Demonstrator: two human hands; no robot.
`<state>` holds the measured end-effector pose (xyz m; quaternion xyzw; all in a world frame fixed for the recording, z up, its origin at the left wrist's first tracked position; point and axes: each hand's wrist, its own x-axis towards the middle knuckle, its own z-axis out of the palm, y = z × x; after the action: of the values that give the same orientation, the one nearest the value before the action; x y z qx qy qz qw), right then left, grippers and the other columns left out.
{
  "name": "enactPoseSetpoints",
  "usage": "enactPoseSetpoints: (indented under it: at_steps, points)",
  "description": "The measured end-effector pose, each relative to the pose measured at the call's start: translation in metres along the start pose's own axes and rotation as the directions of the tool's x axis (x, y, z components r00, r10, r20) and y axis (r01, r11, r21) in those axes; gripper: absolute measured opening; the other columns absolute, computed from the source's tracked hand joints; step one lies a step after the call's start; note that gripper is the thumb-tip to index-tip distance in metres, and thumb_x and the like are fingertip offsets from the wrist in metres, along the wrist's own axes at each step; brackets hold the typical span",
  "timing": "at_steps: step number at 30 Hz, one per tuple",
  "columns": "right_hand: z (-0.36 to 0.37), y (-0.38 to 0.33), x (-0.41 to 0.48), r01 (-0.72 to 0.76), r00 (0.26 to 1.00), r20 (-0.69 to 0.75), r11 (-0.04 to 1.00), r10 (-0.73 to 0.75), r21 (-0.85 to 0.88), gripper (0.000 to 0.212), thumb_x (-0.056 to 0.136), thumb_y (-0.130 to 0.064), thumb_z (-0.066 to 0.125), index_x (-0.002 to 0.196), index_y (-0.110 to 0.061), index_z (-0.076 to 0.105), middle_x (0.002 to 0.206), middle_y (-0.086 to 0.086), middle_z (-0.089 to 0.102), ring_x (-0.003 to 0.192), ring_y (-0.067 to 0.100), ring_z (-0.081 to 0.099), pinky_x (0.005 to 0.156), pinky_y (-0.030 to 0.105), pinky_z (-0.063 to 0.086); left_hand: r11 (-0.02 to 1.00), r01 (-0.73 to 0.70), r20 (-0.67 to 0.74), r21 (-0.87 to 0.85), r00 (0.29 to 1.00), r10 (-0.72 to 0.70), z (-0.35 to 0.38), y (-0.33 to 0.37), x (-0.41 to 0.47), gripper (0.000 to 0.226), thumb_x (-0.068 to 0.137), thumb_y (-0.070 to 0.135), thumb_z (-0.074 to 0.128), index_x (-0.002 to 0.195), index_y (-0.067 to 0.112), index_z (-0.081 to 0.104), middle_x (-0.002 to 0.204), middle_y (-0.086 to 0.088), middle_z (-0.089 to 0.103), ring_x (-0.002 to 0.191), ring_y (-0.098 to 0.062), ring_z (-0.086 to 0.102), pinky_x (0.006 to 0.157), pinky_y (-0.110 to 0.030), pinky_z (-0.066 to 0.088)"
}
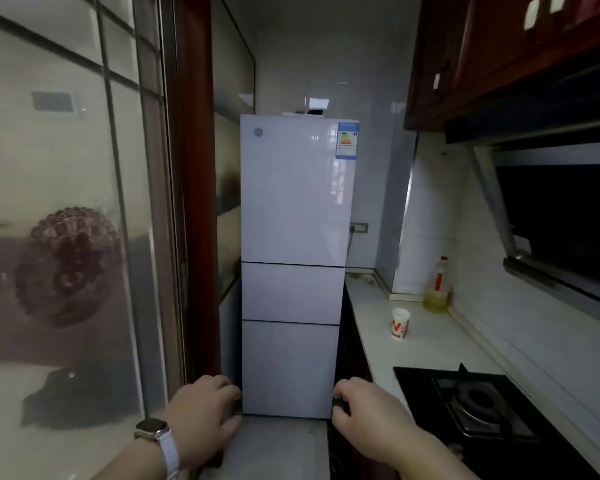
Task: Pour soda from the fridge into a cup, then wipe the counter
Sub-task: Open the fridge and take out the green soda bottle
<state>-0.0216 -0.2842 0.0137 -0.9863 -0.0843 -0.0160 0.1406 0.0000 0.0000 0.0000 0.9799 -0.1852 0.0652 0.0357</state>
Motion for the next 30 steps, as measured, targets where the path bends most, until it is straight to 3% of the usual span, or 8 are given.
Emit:
enactPoseSetpoints:
  at_steps: [15,20,23,30]
  points:
    - [0.04,-0.107,0.228,-0.023,0.997,0.076,0.999,0.026,-0.036,0.041,0.091,-0.046,0.046,0.126,-0.026,0.054,0.129,-0.003,0.054,0.116,0.019,0.053,0.094,0.031,0.044,0.994,-0.017,-0.016,-0.105,1.0,0.016,0.021,-0.206,0.148,0.055,0.086,0.06,0.037,0.133,0.035,0.05,0.135,0.013,0.048,0.124,-0.009,0.044,0.1,-0.029,0.039]
    - [0.049,-0.116,0.271,-0.018,0.995,0.102,0.999,0.021,-0.032,0.038,0.093,-0.045,0.047,0.123,-0.023,0.055,0.126,-0.003,0.055,0.113,0.018,0.054,0.093,0.029,0.044,0.991,-0.017,-0.005,-0.131,1.0,0.017,0.03,-0.237,0.174,0.061,0.082,0.063,0.032,0.133,0.035,0.051,0.134,0.015,0.048,0.123,-0.008,0.044,0.101,-0.027,0.038]
    - [0.048,-0.115,0.296,-0.01,0.996,0.087,1.0,0.012,-0.025,0.034,0.093,-0.044,0.046,0.118,-0.023,0.056,0.122,-0.002,0.057,0.109,0.017,0.055,0.09,0.028,0.045,0.99,-0.006,-0.001,-0.141,1.0,0.006,0.04,-0.251,0.192,0.051,0.088,0.057,0.044,0.134,0.035,0.051,0.135,0.015,0.048,0.124,-0.007,0.044,0.101,-0.027,0.038]
    - [0.062,-0.083,0.36,0.007,0.996,0.088,1.0,-0.006,-0.011,0.034,0.092,-0.046,0.047,0.117,-0.025,0.057,0.121,-0.004,0.057,0.108,0.015,0.055,0.091,0.028,0.045,0.995,0.005,0.055,-0.097,0.998,0.001,0.057,-0.267,0.249,0.052,0.088,0.059,0.043,0.134,0.035,0.05,0.137,0.015,0.047,0.125,-0.008,0.043,0.101,-0.027,0.038]
